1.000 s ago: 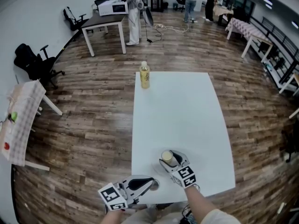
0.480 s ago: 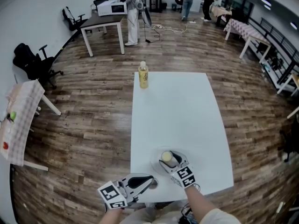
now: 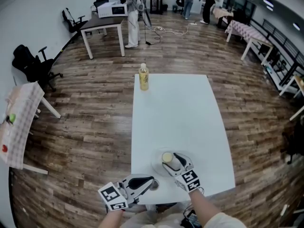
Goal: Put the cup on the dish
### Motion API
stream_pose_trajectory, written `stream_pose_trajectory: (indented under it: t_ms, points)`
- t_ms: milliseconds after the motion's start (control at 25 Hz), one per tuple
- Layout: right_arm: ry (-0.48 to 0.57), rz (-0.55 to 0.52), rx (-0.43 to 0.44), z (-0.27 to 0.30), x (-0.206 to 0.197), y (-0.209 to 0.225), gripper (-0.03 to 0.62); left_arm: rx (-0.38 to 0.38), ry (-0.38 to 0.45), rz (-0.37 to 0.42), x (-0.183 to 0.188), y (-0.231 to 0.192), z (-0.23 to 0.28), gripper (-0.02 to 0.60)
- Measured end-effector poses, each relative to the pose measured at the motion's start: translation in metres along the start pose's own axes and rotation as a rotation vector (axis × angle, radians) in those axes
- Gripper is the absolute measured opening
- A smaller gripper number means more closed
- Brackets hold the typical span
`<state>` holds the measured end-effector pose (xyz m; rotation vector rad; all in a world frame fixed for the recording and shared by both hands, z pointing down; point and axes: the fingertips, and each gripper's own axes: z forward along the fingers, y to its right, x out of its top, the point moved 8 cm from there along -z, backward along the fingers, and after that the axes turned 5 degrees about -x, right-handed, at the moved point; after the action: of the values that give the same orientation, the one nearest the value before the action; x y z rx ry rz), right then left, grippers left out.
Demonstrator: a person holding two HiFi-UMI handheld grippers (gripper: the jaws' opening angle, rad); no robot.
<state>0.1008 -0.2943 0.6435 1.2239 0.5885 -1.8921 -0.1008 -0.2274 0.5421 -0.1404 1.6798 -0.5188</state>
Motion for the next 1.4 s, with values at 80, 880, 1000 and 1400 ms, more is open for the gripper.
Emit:
stream_pose_trajectory:
  t_ms: [80, 880, 1000, 1400]
  points:
    - [0.015, 0.006, -0.007, -0.006, 0.003, 0.000, 0.285, -0.004, 0.002, 0.007, 0.002, 0.001, 0.001, 0.000]
    - [0.193, 0.016, -0.027, -0.082, 0.056, -0.017, 0.137, -0.025, 0.008, 0.059, 0.021, 0.014, 0.000, 0.000]
    - [0.218, 0.003, -0.031, -0.090, 0.064, -0.018, 0.083, -0.022, 0.009, 0.069, 0.023, 0.014, 0.000, 0.000]
    - [0.254, -0.026, -0.010, -0.116, 0.080, -0.034, 0.038, -0.031, 0.015, 0.100, 0.032, 0.020, -0.001, 0.000]
